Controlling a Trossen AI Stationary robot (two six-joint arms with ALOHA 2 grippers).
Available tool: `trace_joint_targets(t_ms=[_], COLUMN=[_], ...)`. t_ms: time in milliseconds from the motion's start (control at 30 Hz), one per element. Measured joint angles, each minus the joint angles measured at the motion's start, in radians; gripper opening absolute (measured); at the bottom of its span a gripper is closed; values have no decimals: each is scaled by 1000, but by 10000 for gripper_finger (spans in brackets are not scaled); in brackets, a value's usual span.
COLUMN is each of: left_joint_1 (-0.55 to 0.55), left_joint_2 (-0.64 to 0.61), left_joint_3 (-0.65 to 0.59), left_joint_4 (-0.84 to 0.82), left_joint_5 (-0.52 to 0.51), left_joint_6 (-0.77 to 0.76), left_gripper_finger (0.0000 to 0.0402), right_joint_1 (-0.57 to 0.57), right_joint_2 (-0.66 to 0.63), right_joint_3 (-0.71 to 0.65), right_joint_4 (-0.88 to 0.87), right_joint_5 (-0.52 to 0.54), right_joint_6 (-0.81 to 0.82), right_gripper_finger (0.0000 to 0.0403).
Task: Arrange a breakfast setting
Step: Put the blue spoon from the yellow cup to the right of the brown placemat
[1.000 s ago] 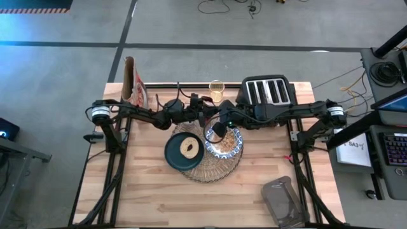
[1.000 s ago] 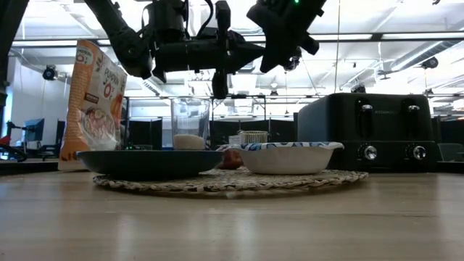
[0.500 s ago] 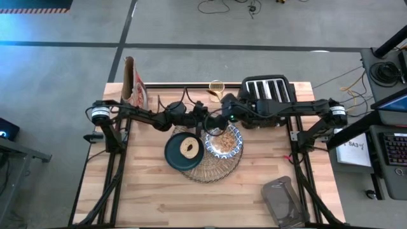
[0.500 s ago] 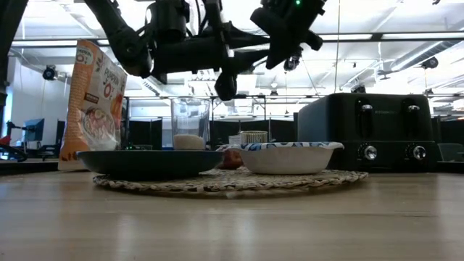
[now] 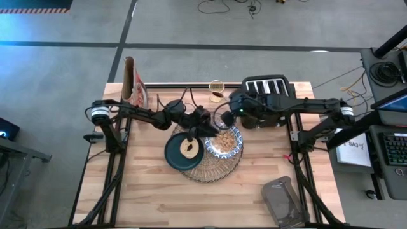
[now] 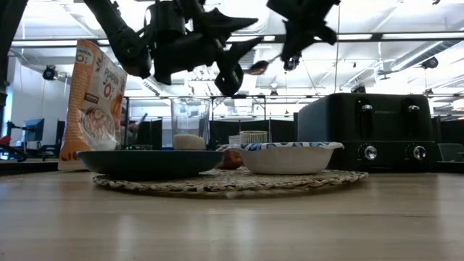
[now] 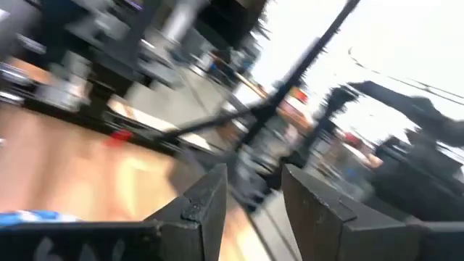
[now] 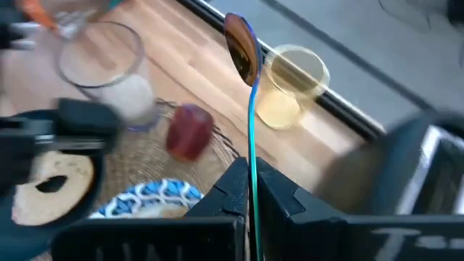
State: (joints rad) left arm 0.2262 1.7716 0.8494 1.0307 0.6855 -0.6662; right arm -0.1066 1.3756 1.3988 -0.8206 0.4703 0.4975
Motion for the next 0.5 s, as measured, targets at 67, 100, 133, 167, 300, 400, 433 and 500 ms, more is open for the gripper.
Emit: trace_joint_targets(t_ms=[67, 100, 133, 167, 300, 400, 433, 500], left_joint_1=[8, 12, 14, 15, 15, 21, 23, 27], left_joint_2=[-8, -12, -17, -22, -32, -42, -46, -55], left_joint_3=[0, 0, 0, -1, -1, -1, -1, -1], left_joint_4=[-1, 0, 2, 1, -1, 2, 1, -1], left_joint_5=[74, 98, 117, 129, 158, 176, 179, 181], left_joint_6=[-16, -21, -24, -26, -27, -27, -27, -27], left_gripper_finger=[115, 114, 112, 110, 103, 99, 98, 96], right_joint_1=[3, 8, 14, 21, 52, 79, 89, 107], right_joint_2=[-20, -30, -38, -47, -88, -113, -120, -136], right_joint_3=[-9, -18, -29, -42, -109, -160, -173, -198], right_joint_4=[-52, -75, -89, -92, -89, -85, -82, -78], right_joint_5=[3, 5, 5, 1, 0, 1, 0, -1], right_joint_6=[70, 102, 130, 153, 255, 328, 348, 385], right_gripper_finger=[8, 8, 8, 8, 8, 8, 8, 8])
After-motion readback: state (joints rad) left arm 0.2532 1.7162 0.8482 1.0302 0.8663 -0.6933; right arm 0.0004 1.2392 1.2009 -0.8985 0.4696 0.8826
